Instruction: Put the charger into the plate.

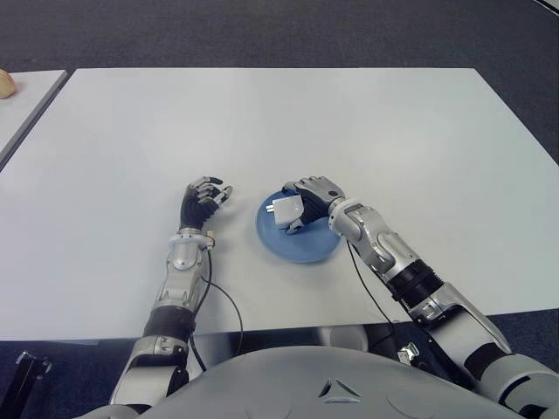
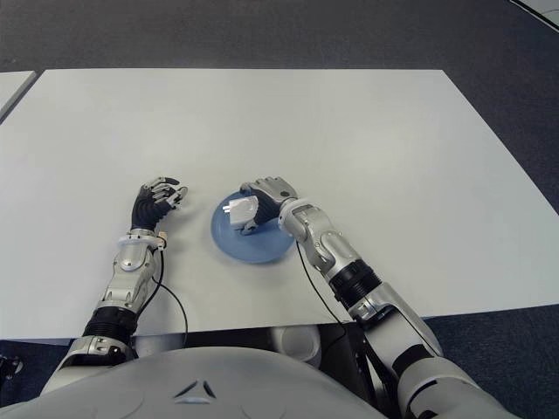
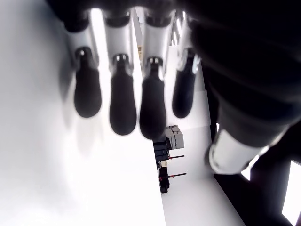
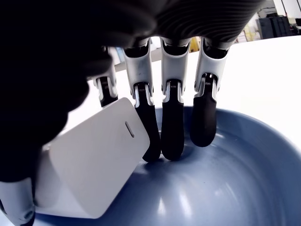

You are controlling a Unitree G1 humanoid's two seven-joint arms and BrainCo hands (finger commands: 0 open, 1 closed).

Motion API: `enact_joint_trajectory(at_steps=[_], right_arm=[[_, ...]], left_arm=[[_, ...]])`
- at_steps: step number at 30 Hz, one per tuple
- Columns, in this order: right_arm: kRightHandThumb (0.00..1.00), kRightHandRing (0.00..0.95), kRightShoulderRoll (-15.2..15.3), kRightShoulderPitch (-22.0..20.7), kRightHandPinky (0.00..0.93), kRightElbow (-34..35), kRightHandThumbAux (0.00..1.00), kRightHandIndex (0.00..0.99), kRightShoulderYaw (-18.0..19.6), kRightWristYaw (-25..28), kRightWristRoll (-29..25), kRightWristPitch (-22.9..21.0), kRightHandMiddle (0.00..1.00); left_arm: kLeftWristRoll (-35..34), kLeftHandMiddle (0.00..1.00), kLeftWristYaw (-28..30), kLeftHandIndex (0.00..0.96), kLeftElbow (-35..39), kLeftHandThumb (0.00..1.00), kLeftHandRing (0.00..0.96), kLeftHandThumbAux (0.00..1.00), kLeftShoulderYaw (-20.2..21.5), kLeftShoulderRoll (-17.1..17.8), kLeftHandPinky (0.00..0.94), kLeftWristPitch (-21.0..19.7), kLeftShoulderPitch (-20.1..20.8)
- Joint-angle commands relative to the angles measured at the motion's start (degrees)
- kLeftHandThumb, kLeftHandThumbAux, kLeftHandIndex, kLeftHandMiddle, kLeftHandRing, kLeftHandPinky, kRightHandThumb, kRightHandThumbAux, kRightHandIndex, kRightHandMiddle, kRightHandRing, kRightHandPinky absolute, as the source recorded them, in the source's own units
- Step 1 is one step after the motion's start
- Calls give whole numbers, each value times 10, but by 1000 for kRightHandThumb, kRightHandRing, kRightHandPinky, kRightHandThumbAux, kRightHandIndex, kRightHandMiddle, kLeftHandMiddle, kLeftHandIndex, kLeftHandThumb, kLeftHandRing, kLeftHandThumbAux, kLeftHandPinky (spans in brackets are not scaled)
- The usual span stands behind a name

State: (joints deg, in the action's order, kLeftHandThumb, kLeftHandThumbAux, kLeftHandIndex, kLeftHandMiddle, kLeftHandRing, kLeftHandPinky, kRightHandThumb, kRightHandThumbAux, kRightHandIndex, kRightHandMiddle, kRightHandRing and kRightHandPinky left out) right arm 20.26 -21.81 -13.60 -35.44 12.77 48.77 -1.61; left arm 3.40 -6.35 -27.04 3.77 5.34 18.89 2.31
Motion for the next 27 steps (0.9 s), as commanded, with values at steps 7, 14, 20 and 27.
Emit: enact_joint_trajectory(at_steps=[7, 14, 20, 27], right_arm=[[258, 0, 14, 31, 0, -23, 476, 0, -17, -69, 38, 28, 0], [213, 0, 12, 39, 0, -19, 364, 0, -10, -112, 39, 40, 0], [291, 0, 8, 45, 0, -21, 238, 0, -1, -149, 32, 55, 0], [431, 0, 7, 62, 0, -4, 154, 0, 9, -167, 29, 54, 0]], left_arm=[[1, 652, 4, 435, -8, 705, 643, 718, 2, 3, 632, -6, -2], [0, 645, 3, 435, -7, 707, 633, 718, 2, 3, 618, -14, -2], [1, 636, 4, 434, -9, 707, 626, 718, 2, 4, 613, -10, -2], [2, 635, 3, 434, -7, 707, 626, 718, 1, 4, 616, -6, -4]])
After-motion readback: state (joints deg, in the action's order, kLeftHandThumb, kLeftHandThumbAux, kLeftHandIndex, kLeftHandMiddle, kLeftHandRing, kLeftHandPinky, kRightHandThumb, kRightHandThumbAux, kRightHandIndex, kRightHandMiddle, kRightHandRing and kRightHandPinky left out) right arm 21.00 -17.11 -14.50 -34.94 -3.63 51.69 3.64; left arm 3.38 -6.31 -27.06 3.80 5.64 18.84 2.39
